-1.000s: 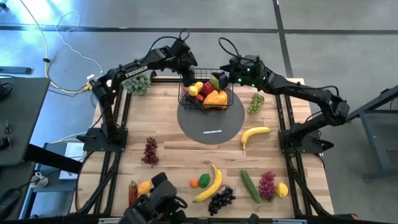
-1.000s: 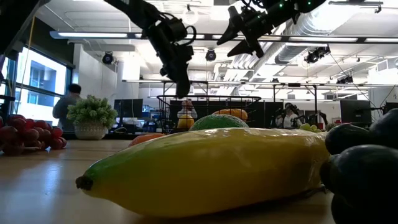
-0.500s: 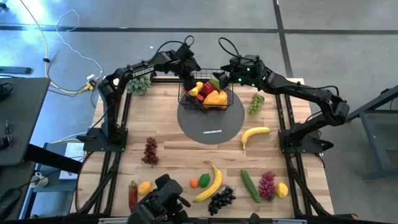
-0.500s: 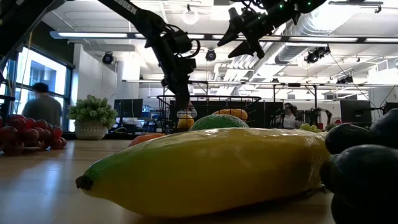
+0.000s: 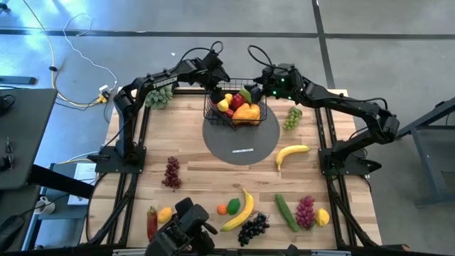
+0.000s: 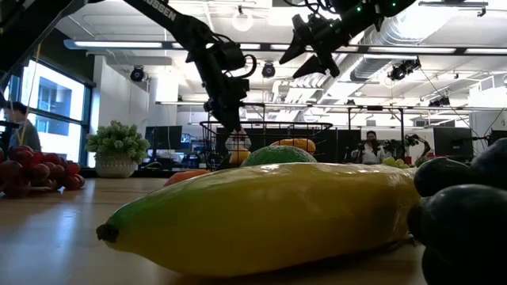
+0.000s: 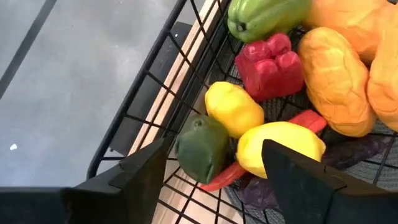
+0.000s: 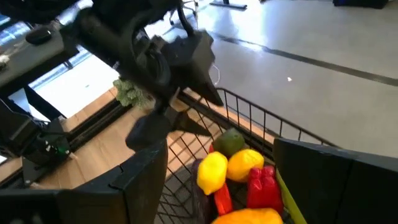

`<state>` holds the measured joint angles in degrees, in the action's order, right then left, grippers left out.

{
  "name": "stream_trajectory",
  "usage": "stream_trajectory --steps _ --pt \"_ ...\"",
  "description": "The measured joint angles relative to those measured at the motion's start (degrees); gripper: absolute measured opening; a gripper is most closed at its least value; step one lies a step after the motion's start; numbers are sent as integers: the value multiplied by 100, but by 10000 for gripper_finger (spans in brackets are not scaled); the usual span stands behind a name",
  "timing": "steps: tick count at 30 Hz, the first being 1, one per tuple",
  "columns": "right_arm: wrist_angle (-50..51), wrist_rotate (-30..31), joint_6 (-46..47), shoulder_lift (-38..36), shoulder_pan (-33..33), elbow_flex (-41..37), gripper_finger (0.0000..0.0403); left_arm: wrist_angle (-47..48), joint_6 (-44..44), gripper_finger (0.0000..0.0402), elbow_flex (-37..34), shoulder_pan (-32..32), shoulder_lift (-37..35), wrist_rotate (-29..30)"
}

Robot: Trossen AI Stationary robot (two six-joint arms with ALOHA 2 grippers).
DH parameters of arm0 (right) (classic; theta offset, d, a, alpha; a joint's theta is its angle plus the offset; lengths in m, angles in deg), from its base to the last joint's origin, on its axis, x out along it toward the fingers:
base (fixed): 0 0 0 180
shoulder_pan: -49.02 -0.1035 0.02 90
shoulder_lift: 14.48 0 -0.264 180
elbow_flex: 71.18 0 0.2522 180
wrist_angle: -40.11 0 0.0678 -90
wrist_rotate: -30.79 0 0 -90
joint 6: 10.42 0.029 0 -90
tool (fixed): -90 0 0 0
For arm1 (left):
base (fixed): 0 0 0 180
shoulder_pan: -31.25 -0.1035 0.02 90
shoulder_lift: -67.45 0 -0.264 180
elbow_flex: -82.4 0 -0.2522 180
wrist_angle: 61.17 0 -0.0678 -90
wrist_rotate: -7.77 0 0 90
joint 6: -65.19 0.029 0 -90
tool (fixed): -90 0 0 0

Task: Build produce basket
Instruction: Put the cucumber into the wire basket

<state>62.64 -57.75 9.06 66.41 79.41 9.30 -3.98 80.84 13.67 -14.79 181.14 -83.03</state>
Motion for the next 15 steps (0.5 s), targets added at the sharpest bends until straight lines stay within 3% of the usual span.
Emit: stream_trajectory --steps 11,15 --pt "1224 -56 631 -422 -42 0 273 1139 -55 253 857 31 -67 -145" --pt "1847 -123 894 -518 -220 2 273 1216 -268 253 838 42 -377 -1155"
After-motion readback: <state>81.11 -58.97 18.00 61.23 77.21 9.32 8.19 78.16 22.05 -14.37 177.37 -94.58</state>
